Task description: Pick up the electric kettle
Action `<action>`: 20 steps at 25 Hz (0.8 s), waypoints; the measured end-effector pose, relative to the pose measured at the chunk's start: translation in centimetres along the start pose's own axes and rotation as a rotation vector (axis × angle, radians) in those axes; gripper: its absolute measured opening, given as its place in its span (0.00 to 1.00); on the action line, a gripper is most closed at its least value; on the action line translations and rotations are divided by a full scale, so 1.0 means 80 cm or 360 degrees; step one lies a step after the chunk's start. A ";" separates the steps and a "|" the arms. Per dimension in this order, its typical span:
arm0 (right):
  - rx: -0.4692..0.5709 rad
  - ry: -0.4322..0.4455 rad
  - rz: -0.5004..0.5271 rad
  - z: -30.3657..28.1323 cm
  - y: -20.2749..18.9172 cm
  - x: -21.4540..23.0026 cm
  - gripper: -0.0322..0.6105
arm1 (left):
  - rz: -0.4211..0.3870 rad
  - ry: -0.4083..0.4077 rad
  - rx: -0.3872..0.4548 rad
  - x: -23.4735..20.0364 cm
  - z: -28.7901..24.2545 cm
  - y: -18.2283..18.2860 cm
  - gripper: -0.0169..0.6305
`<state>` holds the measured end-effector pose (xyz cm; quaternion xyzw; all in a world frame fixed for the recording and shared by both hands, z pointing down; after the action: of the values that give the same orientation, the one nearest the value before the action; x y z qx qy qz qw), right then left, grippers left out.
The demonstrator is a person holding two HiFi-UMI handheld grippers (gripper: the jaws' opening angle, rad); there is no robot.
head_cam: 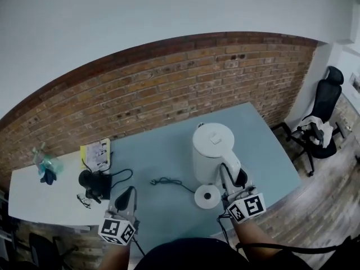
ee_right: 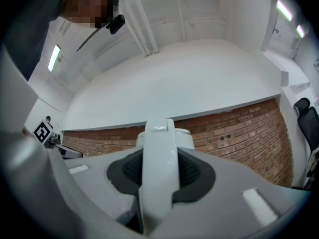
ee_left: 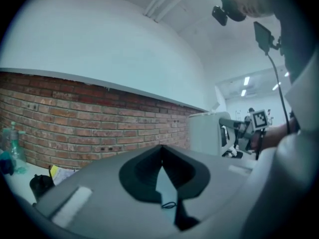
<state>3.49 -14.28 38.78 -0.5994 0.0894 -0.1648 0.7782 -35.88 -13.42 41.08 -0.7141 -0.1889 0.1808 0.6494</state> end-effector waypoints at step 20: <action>0.0029 0.0061 -0.0041 0.006 -0.003 -0.010 0.24 | 0.0023 -0.0026 -0.0064 0.001 -0.002 -0.014 0.03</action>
<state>2.89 -13.64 39.12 -0.5901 0.0951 -0.1871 0.7796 -35.77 -13.45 42.21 -0.7269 -0.1926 0.1874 0.6319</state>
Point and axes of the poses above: the fingertips, and each gripper's own axes: z backward along the fingers, x to its right, y out of its top, the point moved 9 cm from there along z, backward along the fingers
